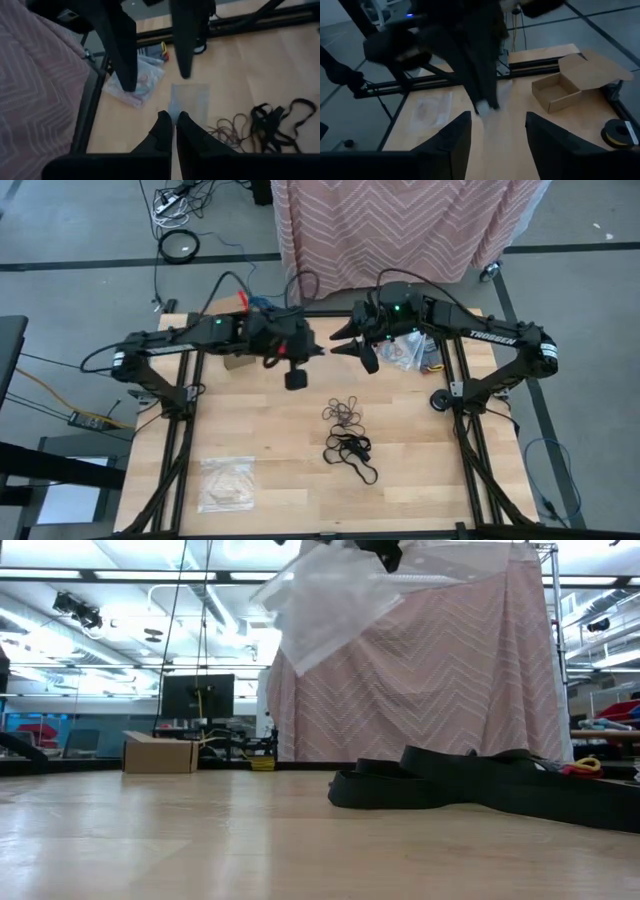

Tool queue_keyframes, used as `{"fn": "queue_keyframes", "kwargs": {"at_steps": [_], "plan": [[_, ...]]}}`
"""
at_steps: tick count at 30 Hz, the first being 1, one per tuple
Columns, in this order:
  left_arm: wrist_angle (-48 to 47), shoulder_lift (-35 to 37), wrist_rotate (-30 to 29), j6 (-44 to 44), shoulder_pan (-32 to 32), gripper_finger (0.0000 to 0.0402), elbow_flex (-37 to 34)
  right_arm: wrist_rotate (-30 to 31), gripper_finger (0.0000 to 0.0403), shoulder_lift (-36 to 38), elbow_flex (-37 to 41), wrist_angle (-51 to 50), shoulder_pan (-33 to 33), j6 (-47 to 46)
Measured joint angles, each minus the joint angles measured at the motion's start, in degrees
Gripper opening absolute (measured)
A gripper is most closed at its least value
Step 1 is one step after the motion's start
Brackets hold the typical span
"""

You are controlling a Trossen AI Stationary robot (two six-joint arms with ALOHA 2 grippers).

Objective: Sort rubber bands
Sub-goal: Open the transparent zip bag

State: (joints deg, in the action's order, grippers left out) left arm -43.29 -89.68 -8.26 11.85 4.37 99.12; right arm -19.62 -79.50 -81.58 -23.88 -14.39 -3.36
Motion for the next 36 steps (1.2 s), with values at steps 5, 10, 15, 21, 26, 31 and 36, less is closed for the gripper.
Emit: {"fn": "queue_keyframes", "kwargs": {"at_steps": [5, 10, 15, 21, 26, 31, 36], "plan": [[0.01, -2.42, -0.02, 1.57, 0.9, 0.0011, 3.02, -0.07, 0.0153, 0.0, 0.0, -0.65, 0.02, -0.52], [0.0, -2.53, -0.02, 1.66, 1.84, 0.0011, 3.56, 2.32, 0.0101, 0.0, 0.0, -2.49, 0.0, -1.61], [-1.5, -2.37, -0.02, 1.7, 2.05, 0.0012, 3.58, 2.53, 0.0016, 0.0, 0.0, -3.16, 0.0, -1.57], [-1.89, -2.33, -0.04, 2.58, 2.02, 0.0013, 3.58, 3.53, 0.0001, 0.0, 0.0, -3.3, 0.02, -1.57], [-1.77, -2.32, 0.21, 2.94, 2.02, 0.0014, 3.58, 2.96, 0.0001, 0.0, 0.0, -3.18, -0.04, -1.07], [-1.66, -2.31, 1.27, 3.15, 2.02, 0.0014, 3.58, 1.85, 0.0008, 0.0, 0.0, -2.96, -0.06, 0.99], [-1.55, -2.31, 2.03, 3.15, 2.02, 0.0013, 3.58, 1.29, 0.0049, 0.0, 0.0, -2.73, -0.13, -0.89]]}}
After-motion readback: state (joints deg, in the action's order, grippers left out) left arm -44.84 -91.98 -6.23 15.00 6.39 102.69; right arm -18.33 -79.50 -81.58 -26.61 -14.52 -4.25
